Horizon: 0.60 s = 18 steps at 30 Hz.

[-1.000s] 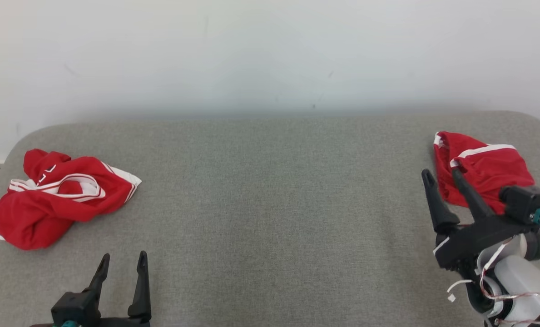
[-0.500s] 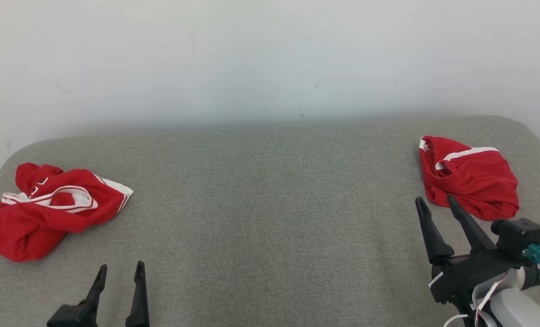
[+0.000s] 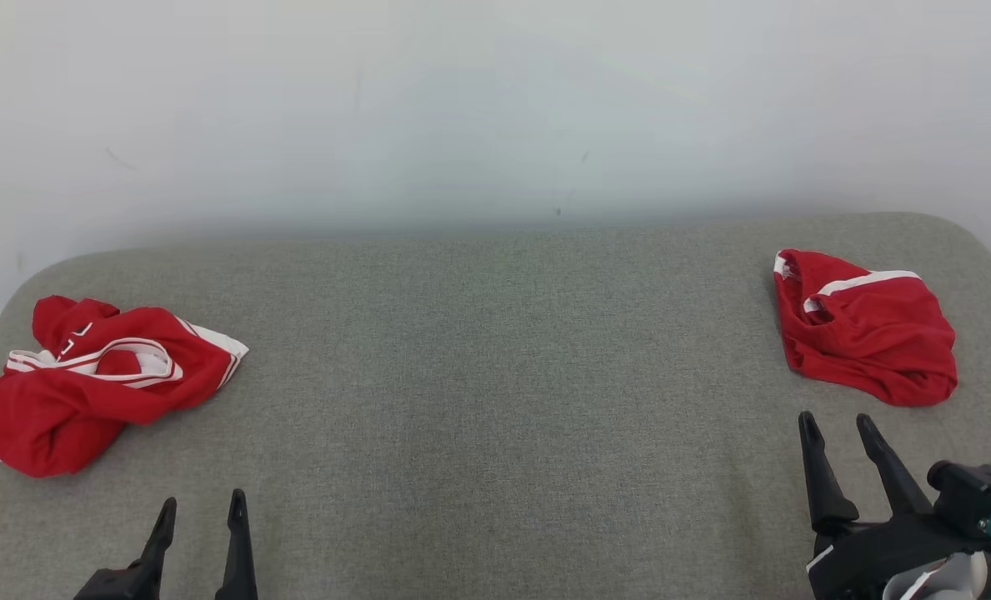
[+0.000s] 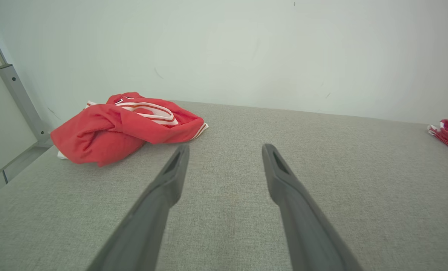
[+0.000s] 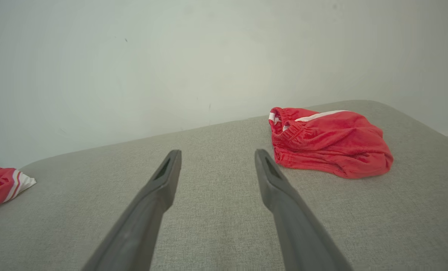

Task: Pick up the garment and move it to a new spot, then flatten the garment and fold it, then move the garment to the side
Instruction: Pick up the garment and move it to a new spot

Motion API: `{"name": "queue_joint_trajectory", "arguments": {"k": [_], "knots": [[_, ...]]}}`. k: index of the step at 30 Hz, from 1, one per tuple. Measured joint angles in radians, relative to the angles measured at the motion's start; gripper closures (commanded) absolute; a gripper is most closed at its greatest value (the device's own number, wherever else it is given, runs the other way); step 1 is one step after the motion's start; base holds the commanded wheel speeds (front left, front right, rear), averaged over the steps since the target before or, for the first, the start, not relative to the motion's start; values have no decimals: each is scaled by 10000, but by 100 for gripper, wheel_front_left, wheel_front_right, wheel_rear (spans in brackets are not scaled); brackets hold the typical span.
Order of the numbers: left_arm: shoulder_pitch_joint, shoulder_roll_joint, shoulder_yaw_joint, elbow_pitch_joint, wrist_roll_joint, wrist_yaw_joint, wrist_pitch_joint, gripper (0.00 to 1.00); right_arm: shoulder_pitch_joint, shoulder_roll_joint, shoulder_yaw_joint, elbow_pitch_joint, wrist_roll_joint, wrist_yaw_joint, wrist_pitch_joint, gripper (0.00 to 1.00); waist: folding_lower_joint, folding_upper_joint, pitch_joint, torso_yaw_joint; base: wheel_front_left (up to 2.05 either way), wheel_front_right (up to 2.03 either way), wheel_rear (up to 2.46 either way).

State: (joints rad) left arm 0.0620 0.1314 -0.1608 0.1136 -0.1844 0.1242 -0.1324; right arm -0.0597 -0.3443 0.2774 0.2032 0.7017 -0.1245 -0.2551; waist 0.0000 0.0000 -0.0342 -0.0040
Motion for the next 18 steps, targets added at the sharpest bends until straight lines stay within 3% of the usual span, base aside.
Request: {"name": "queue_joint_trajectory", "arguments": {"k": [18], "knots": [[166, -44, 138, -71, 345, 2, 483, 0, 106, 303, -276, -98, -892, 0, 13, 0, 0, 0, 101, -101, 0, 0, 0]]}}
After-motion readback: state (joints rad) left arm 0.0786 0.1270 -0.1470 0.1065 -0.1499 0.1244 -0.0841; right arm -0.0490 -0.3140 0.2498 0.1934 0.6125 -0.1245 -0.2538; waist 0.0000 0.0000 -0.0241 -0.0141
